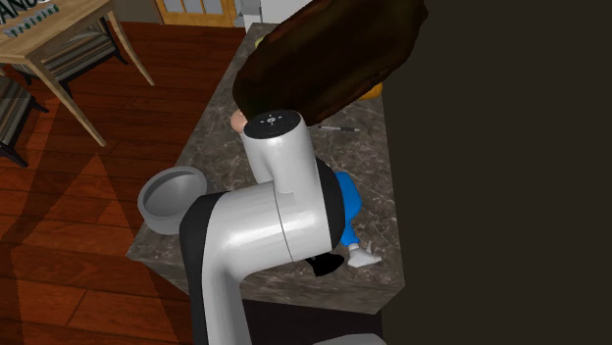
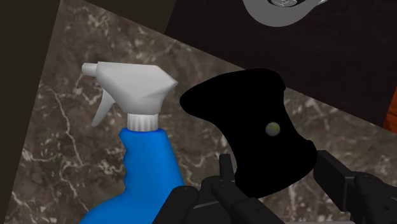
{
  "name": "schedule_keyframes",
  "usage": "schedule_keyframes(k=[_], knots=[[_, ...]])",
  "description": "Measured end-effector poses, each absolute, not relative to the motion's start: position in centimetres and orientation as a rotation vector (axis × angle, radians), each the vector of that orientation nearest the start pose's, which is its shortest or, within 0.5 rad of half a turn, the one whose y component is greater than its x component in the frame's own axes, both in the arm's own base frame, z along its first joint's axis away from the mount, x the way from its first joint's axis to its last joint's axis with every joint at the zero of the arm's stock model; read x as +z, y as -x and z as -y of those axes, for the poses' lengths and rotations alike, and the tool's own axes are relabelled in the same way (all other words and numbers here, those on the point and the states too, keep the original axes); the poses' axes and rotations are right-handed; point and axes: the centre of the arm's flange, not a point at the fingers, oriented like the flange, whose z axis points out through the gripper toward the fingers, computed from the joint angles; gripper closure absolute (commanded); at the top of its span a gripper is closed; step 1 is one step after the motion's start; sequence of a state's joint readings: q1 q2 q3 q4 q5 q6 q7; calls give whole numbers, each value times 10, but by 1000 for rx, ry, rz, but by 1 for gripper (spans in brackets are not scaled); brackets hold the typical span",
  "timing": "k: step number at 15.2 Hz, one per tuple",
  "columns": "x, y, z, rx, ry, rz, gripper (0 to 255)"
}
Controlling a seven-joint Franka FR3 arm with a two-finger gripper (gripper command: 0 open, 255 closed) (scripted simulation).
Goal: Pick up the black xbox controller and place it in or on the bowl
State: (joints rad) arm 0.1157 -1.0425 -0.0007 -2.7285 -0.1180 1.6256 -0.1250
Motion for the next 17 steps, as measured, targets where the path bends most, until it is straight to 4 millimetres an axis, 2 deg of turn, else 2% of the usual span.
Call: schedule_keyframes(k=[3, 6, 17], knots=[[490, -241, -16, 99, 3231, 407, 255], [500, -240, -16, 101, 3231, 406, 255], [557, -241, -16, 101, 3231, 406, 255]])
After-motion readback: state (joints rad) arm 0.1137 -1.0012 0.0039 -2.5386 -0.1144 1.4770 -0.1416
